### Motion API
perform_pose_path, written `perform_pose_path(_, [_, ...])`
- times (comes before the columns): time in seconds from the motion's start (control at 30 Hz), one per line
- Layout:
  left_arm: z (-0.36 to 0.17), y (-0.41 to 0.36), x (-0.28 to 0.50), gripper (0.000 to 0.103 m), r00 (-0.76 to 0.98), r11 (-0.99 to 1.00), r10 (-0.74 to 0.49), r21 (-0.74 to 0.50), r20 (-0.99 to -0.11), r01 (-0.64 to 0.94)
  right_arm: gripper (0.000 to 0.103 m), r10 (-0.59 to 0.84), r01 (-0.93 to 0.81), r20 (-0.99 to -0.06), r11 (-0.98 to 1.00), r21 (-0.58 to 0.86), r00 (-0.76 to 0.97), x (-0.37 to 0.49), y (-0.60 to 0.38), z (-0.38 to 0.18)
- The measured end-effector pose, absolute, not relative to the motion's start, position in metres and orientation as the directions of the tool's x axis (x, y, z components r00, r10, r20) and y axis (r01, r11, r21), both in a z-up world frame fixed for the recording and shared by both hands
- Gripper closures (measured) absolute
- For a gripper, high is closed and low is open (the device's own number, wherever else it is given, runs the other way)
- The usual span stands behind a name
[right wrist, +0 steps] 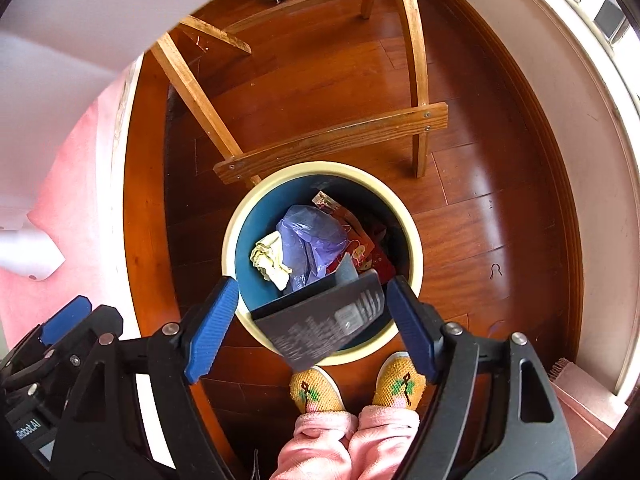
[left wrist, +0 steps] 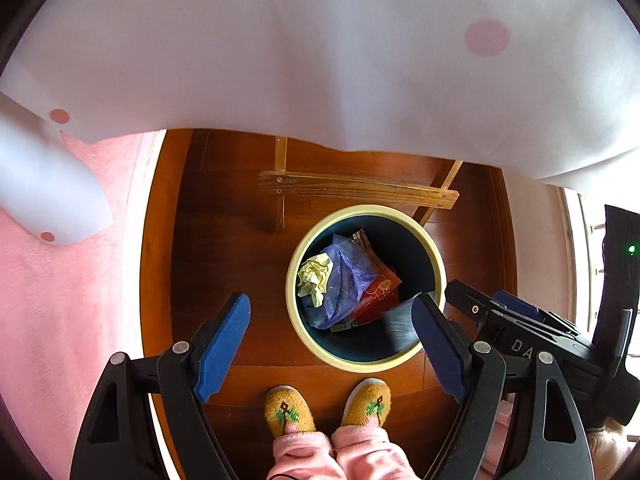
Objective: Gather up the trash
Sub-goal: 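Raise both tools back up toward the table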
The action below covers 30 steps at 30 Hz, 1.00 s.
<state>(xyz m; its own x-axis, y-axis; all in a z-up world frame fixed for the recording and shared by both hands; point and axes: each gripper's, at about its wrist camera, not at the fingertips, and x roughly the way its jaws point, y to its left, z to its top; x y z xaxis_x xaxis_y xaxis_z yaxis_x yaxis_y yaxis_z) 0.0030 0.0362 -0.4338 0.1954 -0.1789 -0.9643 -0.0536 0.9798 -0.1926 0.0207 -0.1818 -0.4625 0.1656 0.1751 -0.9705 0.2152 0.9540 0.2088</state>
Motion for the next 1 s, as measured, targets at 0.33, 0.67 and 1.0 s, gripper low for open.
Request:
perform_pose_path(0.33, [-0.377,0.044,0.0,0.019,0.249,0.978,-0.173,-0.197,-0.953,-0.076,0.028,0.182,0.152,-0.963,0.965,0.213,0.197,0.02,-0.172,-0.425])
perform_pose_path(0.67, [-0.281,0.042,-0.007,0.019,0.306,0.982,-0.161,-0.184,-0.938,-0.049,0.028,0.195,0.117,-0.954,0.967,0.226,0.228,0.011,-0.166,-0.349])
perform_pose_path(1.0, [-0.16,0.022,-0.011,0.019,0.384,0.99,-0.13,-0.143,-0.914,-0.005,0.028,0.194,0.065,-0.934,0.973,0.223,0.3,-0.006,-0.178,-0.233])
